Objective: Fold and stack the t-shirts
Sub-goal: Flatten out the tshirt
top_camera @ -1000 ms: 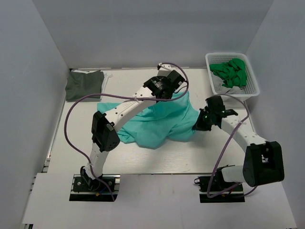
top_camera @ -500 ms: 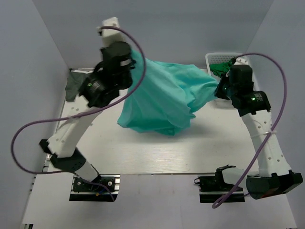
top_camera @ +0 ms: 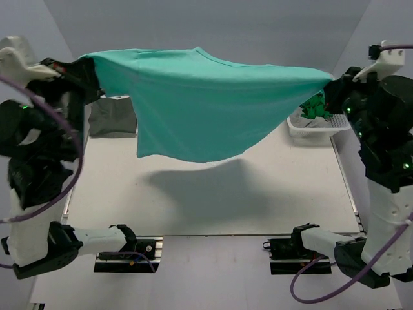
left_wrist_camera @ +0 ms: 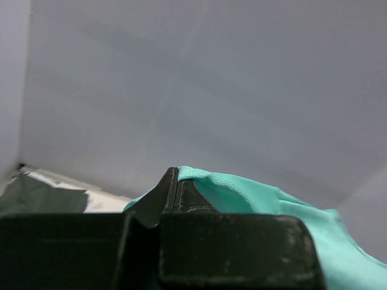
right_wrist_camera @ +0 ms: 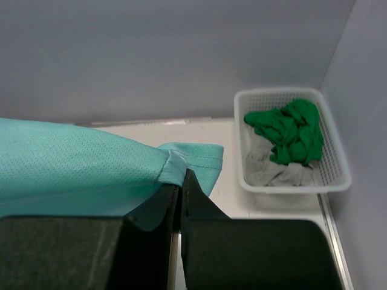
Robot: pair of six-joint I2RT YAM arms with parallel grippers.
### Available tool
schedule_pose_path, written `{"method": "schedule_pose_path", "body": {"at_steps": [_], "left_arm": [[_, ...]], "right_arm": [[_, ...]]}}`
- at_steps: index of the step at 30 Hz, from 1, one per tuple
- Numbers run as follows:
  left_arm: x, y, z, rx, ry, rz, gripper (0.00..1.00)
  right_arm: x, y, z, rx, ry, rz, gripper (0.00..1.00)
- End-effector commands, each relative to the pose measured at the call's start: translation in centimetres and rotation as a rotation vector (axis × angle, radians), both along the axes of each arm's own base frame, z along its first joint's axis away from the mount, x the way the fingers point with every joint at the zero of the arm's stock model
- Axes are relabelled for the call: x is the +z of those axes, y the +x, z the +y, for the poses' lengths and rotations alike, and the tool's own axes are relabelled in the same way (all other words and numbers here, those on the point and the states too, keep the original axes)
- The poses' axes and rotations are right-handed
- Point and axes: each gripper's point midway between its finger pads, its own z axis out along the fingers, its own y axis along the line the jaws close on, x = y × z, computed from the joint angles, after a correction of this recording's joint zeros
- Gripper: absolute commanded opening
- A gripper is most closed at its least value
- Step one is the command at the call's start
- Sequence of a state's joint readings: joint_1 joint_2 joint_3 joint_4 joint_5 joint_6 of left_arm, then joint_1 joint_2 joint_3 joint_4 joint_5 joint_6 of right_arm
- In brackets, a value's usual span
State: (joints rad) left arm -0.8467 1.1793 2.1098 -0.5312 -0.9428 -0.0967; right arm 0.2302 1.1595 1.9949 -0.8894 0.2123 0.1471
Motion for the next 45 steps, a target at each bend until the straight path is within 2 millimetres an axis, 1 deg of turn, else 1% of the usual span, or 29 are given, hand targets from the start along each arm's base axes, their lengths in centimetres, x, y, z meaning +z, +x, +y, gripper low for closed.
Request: {"method": "schedule_pose_path", "body": {"at_steps": [1,5,10,13,17,19,20,21,22,24,25,26,27,28,29,30,31,32,33,34,35,36,37,38,39,40,43,44,45], "left_arm": [[1.9,-2.8,-0.2,-0.174,-0.013,-0.088,0.00],[3.8,-5.6,0.0,-0.305,-0.027,-0.161,0.00],[4.5,-7.1,0.2,-0.365,-0.041,-0.194,0.00],[4.5,-7.1,-0.2,-0.377,-0.049,-0.198,0.00],[2.8,-3.7,-2.0,-0.304,-0.027,-0.114,0.00],[0.6,-1.3,-2.3,-0.193,-0.005,-0.034,0.00],[-0.4,-0.3,-2.4,-0.140,0.023,-0.004,0.00],[-2.7,2.0,-3.8,-0.079,0.064,0.050,0.00],[-4.4,3.3,-3.6,-0.002,0.087,0.104,0.00],[-8.6,5.8,-4.8,0.101,0.143,0.204,0.00],[-11.0,7.7,-5.8,0.127,0.195,0.264,0.00],[-14.2,9.3,-6.3,0.174,0.234,0.321,0.00],[-15.8,10.4,-6.6,0.193,0.235,0.344,0.00],[-18.4,12.0,-6.0,0.205,0.249,0.407,0.00],[-22.5,14.3,-6.6,0.206,0.281,0.496,0.00],[-25.5,15.7,-6.7,0.190,0.246,0.563,0.00],[-27.8,17.1,-6.1,0.209,0.233,0.609,0.00],[-30.6,18.8,-3.8,0.261,0.228,0.678,0.00],[-35.3,20.8,-3.5,0.288,0.249,0.778,0.00],[-38.2,22.0,-3.8,0.257,0.224,0.844,0.13],[-38.9,23.3,-2.7,0.276,0.201,0.882,0.26],[-40.5,24.3,-2.9,0.271,0.196,0.926,0.55],[-44.5,25.7,-3.0,0.281,0.230,1.010,0.72],[-43.8,26.9,-2.6,0.289,0.220,1.019,1.00],[-44.4,27.5,-2.6,0.286,0.210,1.041,1.00],[-44.9,28.1,-2.8,0.261,0.197,1.062,1.00],[-44.9,29.3,-3.0,0.235,0.206,1.075,1.00],[-45.4,29.2,-3.2,0.220,0.216,1.090,1.00],[-44.6,29.1,-3.6,0.184,0.207,1.073,1.00]], "right_arm": [[4.8,-3.4,0.4,0.082,-0.016,-0.158,0.00],[9.1,-7.5,0.9,0.162,0.000,-0.318,0.00],[12.0,-10.6,1.0,0.197,0.039,-0.444,0.00],[11.7,-9.7,1.2,0.195,0.055,-0.432,0.00],[9.5,-5.5,1.7,0.168,0.057,-0.340,0.00],[6.8,-2.3,2.0,0.138,0.066,-0.249,0.00],[4.4,-0.2,2.3,0.128,0.055,-0.181,0.00],[2.3,2.0,2.3,0.101,0.052,-0.132,0.00],[-0.2,4.7,2.5,0.077,0.043,-0.061,0.00],[-4.1,7.8,2.4,0.022,0.042,0.031,0.00],[-8.6,10.6,2.9,0.013,0.019,0.143,0.00],[-9.7,11.4,3.5,0.033,0.038,0.169,0.00],[-10.8,12.3,3.9,0.045,0.040,0.185,0.00],[-14.3,13.9,4.5,0.058,0.035,0.251,0.00],[-16.2,14.8,5.5,0.108,0.048,0.290,0.00],[-19.4,16.4,5.8,0.111,0.048,0.337,0.00],[-20.5,17.1,6.0,0.117,0.048,0.356,0.00],[-23.6,18.4,6.0,0.110,0.042,0.424,0.00],[-24.5,19.3,5.8,0.102,0.033,0.441,0.00],[-27.6,20.2,5.6,0.095,-0.001,0.508,0.00],[-28.8,21.8,5.8,0.089,-0.017,0.528,0.03],[-29.6,22.5,5.1,0.062,-0.042,0.539,0.24],[-31.8,23.3,5.1,0.053,-0.055,0.582,0.37],[-31.7,24.6,4.9,0.042,-0.060,0.585,0.44],[-32.0,25.0,4.7,0.033,-0.068,0.591,0.47],[-32.7,25.4,4.5,0.019,-0.082,0.605,0.61],[-31.6,25.1,5.5,0.069,-0.084,0.596,0.90],[-30.8,24.9,5.8,0.089,-0.073,0.577,0.90],[-31.4,24.3,5.9,0.097,-0.071,0.595,0.90]]}}
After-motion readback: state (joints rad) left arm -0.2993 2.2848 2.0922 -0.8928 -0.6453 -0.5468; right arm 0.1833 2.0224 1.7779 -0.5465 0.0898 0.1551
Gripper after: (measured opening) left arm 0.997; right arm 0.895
